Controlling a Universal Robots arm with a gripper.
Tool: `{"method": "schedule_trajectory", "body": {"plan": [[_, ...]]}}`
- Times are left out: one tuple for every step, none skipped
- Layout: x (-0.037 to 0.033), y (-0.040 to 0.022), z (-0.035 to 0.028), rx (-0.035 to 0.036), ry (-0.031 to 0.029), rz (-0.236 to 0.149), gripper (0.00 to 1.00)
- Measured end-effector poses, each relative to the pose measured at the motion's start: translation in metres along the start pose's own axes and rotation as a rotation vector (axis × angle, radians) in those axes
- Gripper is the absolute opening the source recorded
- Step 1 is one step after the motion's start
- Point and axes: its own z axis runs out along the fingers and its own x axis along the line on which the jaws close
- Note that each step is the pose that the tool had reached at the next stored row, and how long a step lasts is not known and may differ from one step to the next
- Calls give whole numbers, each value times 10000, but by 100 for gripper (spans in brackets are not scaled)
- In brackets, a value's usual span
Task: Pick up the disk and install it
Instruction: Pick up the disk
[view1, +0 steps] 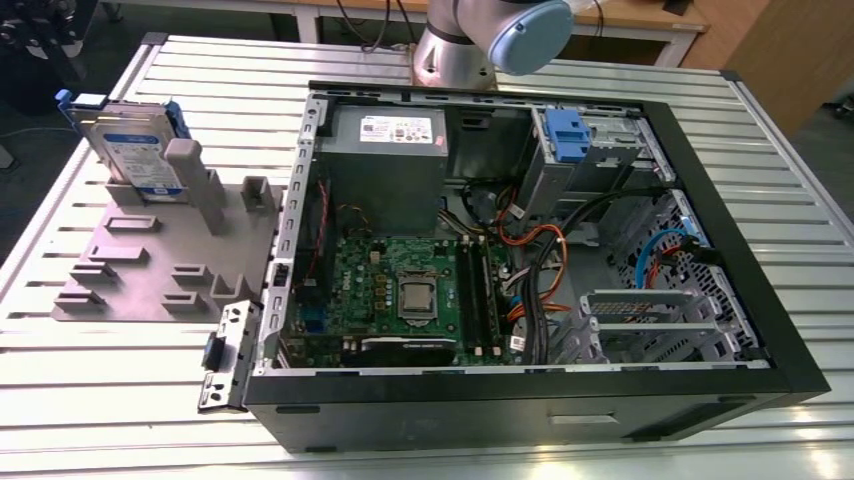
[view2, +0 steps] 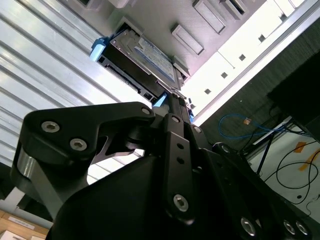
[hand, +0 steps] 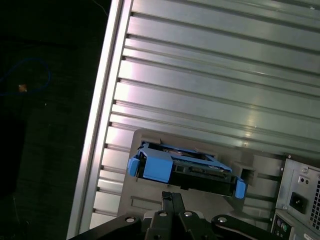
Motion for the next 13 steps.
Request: {"method": "schedule_trajectory", "body": {"plan": [[0,0,0,0,0,-5,11],[0,0,0,0,0,-10,11],[0,0,0,0,0,-14,11],[0,0,0,0,0,-18,11],[0,0,0,0,0,-23,11],[0,0,0,-1,0,-29,11],[0,0,0,-1,0,-35,11],[0,0,0,-1,0,-42,11],[0,0,0,-1,0,-51,11],[0,0,0,-1,-1,-59,11],[0,0,0,-1,0,-68,11],[0,0,0,-1,-1,-75,11],[0,0,0,-1,-1,-83,11]]}}
